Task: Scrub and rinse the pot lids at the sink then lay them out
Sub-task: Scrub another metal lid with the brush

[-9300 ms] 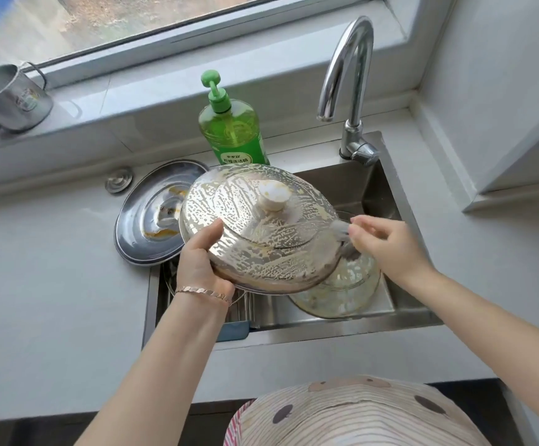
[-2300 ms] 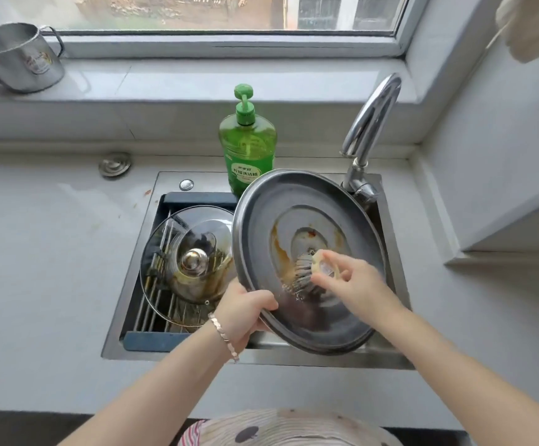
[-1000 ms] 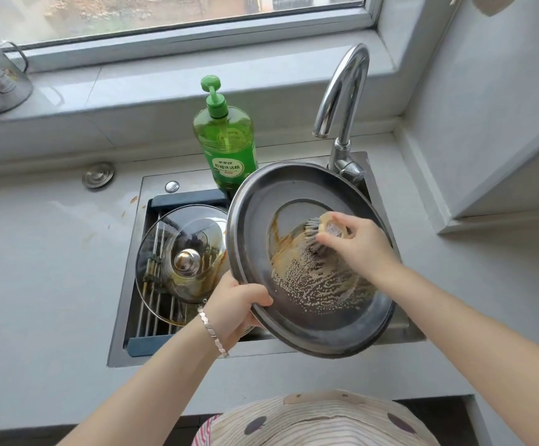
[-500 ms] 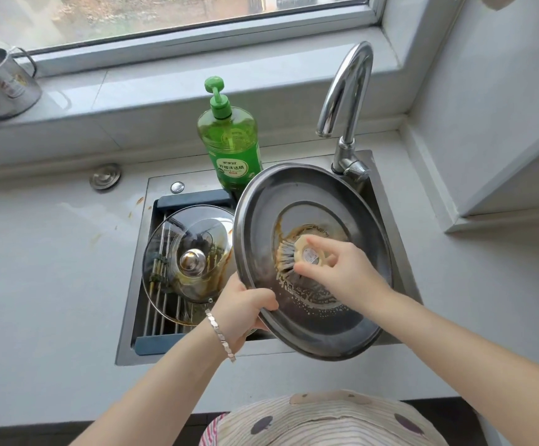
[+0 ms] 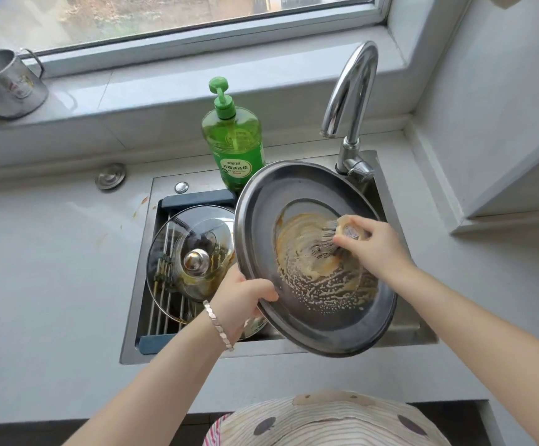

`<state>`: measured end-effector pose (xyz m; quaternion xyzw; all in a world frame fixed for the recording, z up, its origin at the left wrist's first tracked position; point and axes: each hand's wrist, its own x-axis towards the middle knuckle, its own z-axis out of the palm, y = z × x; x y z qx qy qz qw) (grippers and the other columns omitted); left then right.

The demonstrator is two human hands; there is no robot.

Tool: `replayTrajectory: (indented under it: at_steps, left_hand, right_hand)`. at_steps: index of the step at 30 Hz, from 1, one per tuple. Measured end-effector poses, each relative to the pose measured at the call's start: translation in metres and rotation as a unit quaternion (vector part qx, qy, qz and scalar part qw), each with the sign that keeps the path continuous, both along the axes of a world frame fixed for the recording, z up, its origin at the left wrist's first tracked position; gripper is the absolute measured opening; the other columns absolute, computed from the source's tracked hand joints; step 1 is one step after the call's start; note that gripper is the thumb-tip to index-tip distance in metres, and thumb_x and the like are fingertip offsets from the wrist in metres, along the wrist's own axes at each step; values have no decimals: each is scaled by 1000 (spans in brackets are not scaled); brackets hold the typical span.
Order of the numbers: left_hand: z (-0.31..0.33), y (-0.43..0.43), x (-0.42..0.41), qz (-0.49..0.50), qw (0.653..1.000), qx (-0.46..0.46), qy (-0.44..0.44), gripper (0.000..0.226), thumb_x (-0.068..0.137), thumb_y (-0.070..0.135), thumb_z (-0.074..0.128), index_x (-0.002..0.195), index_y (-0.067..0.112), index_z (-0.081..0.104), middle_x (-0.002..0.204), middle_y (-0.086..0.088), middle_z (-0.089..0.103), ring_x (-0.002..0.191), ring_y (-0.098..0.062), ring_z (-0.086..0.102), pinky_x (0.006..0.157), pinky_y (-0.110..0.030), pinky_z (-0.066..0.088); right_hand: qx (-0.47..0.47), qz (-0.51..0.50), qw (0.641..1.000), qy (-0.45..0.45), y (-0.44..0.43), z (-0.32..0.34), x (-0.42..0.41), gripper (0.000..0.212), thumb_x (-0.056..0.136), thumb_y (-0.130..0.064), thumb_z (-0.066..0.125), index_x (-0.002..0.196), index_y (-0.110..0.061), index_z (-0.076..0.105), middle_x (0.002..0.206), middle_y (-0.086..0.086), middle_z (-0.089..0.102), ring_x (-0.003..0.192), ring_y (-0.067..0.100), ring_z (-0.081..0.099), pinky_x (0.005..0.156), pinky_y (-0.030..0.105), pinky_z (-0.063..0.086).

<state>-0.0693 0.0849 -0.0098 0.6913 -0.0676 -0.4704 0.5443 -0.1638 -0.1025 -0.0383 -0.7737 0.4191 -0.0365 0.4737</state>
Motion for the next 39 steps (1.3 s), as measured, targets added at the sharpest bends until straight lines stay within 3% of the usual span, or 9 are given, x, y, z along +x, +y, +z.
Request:
replayTrajectory:
  at_steps: [6, 10, 13, 18, 23, 27, 32, 36, 39]
  left_hand:
    - [-3, -5, -7, -1, 1000, 6, 8, 46, 51, 1, 54, 96, -3, 60, 85, -19, 64, 82, -35, 61, 75, -45, 50]
    - [1, -2, -1, -4, 1000, -16, 3, 35, 52, 0, 53, 87, 2, 60, 72, -10, 64, 71, -26, 62, 55, -29, 53]
    - [1, -2, 0, -23, 999, -18, -23, 35, 52, 1, 52, 85, 6, 62, 70, -3, 68, 73, -22, 65, 57, -27, 51]
    - [0, 0, 0, -44, 998, -14, -46, 40, 53, 2, 53, 91, 3, 63, 82, -9, 69, 83, -26, 65, 68, -34, 53]
    - [-5, 1, -5, -40, 999, 16, -27, 44, 52, 1, 54, 95, -1, 64, 86, -16, 68, 86, -36, 63, 78, -52, 50]
    - [-4, 3, -5, -39, 999, 21, -20, 39, 53, 1, 55, 91, 0, 62, 81, -16, 65, 81, -34, 60, 75, -48, 45]
    - [-3, 1, -5, -40, 999, 17, -12, 41, 53, 1, 54, 93, -3, 62, 80, -18, 64, 76, -35, 61, 72, -47, 49]
    - [-1, -1, -8, -65, 997, 34, -8, 37, 51, 3, 55, 87, 5, 59, 69, -6, 64, 63, -22, 63, 57, -31, 49]
    - [1, -3, -11, -63, 998, 27, 13, 34, 50, 3, 54, 83, 7, 58, 61, -1, 63, 57, -17, 62, 51, -25, 49]
  right_hand:
    - [24, 73, 996, -41, 17, 11, 7, 60, 77, -37, 73, 132, -22, 54, 118, -3, 61, 110, 15, 54, 98, 30, 40]
    - [-6, 3, 1000, 9, -10, 4, 1, 62, 77, -37, 73, 133, -19, 52, 134, 2, 55, 122, 21, 50, 103, 36, 39]
    - [20, 67, 998, 4, 20, -6, -6, 64, 75, -40, 74, 133, -24, 52, 129, 1, 58, 118, 23, 52, 102, 40, 41]
    - [37, -26, 998, -33, 0, -5, 2, 66, 75, -39, 74, 134, -18, 51, 133, 2, 55, 114, 20, 54, 103, 41, 42]
    - [67, 97, 990, -81, 33, 9, 6, 63, 77, -37, 72, 135, -24, 49, 117, -4, 59, 105, 16, 59, 94, 34, 48]
    - [7, -17, 997, -74, -4, 9, 18, 64, 77, -41, 71, 134, -21, 51, 121, -1, 61, 103, 16, 57, 98, 32, 42]
    - [51, 126, 987, -89, 40, 18, 12, 59, 79, -34, 71, 134, -26, 50, 77, -9, 61, 71, 13, 57, 74, 26, 48]
    - [33, 0, 993, -111, 4, 15, 30, 63, 77, -36, 73, 133, -17, 51, 125, 0, 60, 107, 17, 58, 101, 40, 44]
    - [50, 57, 990, -119, 22, 18, 31, 66, 76, -38, 72, 135, -21, 49, 122, -1, 61, 103, 17, 61, 93, 34, 46]
